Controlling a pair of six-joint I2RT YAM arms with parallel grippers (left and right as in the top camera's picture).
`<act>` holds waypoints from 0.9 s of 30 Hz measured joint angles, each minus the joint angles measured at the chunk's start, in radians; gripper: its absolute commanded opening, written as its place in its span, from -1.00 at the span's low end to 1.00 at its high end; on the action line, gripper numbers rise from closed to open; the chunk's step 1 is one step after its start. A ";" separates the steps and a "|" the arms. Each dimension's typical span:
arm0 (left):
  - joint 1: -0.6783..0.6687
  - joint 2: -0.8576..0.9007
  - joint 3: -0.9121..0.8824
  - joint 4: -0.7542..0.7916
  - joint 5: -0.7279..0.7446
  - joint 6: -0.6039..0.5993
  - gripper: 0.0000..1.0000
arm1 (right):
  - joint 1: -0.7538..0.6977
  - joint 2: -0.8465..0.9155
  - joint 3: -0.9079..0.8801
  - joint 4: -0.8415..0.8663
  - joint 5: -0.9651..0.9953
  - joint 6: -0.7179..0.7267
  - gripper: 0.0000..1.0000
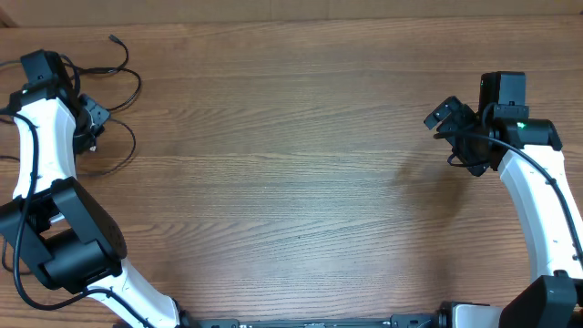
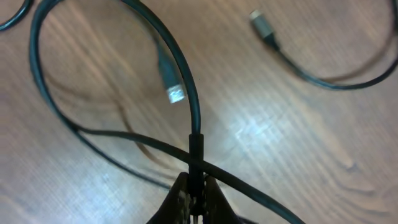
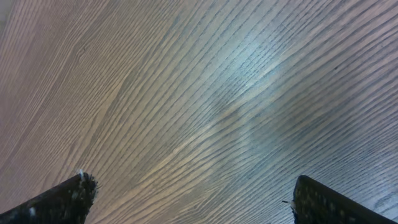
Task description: Untangle cables
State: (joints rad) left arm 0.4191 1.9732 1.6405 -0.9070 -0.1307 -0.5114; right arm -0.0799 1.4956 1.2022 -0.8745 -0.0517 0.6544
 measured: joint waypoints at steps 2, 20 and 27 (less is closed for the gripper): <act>0.000 0.000 0.000 -0.010 -0.016 0.003 -0.91 | 0.000 0.000 0.000 0.000 0.000 0.000 1.00; 0.000 0.000 -0.138 0.039 -0.047 0.029 -0.10 | 0.000 0.000 0.000 0.000 0.000 0.000 1.00; 0.000 0.000 -0.100 -0.175 -0.038 0.050 0.16 | 0.000 0.000 0.000 0.000 0.000 0.000 1.00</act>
State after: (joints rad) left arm 0.4187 1.9732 1.5406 -1.0824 -0.1688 -0.4614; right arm -0.0799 1.4956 1.2022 -0.8745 -0.0513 0.6540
